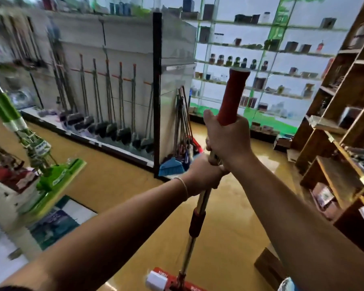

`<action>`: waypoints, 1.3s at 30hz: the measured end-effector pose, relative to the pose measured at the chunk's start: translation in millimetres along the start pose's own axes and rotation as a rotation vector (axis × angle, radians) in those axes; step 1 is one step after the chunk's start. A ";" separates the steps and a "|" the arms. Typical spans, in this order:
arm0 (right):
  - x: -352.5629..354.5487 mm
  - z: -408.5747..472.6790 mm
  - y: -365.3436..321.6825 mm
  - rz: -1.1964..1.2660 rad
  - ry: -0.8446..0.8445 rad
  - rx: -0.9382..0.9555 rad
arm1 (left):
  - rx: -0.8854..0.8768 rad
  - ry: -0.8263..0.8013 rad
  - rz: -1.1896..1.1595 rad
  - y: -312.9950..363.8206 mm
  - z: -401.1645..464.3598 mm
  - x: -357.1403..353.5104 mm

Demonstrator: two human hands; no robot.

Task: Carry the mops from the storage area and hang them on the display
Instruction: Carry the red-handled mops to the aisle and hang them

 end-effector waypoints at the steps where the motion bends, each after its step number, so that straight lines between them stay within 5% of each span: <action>1: -9.6 14.4 8.6 0.000 -0.012 -0.004 | 0.014 0.009 -0.003 -4.2 17.8 2.0; 19: -181.8 177.3 78.4 0.154 -0.308 0.013 | 0.036 0.102 -0.044 -30.2 225.4 82.8; 39: -459.0 323.3 131.6 0.164 -0.383 -0.006 | -0.028 0.070 -0.010 -101.0 479.7 271.5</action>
Point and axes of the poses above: each hand's wrist, its own z-axis towards the middle knuckle, its own x-axis out of the back of the hand, y = z × x, the point moved 4 cm from there along z, towards the middle knuckle, and after that the axes turned 10 degrees about y, right-handed, at the moved point
